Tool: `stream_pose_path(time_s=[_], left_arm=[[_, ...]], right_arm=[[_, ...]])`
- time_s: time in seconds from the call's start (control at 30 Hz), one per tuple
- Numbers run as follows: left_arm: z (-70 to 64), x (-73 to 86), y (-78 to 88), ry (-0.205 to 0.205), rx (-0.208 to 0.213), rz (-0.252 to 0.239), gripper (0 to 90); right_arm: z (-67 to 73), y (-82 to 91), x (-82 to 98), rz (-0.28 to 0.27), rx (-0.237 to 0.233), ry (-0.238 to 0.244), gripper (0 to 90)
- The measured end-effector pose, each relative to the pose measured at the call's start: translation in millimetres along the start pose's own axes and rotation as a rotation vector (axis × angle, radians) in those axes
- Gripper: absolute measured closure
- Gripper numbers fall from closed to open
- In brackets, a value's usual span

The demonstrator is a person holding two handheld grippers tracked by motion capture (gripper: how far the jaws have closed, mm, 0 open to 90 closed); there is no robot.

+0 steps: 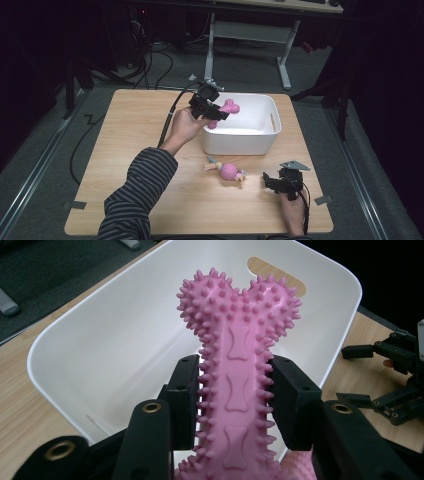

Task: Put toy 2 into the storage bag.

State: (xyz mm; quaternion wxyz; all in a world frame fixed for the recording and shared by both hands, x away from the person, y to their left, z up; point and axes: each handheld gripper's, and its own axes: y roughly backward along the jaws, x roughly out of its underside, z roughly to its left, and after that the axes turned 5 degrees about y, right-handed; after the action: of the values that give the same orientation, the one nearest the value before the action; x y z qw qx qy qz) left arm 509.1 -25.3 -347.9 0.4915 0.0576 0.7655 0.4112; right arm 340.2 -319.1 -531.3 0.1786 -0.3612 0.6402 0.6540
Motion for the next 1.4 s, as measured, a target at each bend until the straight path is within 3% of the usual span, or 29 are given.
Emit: stream_pose_path(time_s=[0.63, 1.4], left_arm=[[3.8, 3.2, -28.8, -0.012, -0.029, 0.044, 57.9], [8.4, 17.8, -39.9, -0.005, -0.033, 0.062, 57.5]], right_arm=[[-0.1, 0.0, 0.0, -0.001, 0.0, 0.002, 15.0], [0.0, 0.1, 0.0, 0.0, 0.0, 0.001, 15.0]])
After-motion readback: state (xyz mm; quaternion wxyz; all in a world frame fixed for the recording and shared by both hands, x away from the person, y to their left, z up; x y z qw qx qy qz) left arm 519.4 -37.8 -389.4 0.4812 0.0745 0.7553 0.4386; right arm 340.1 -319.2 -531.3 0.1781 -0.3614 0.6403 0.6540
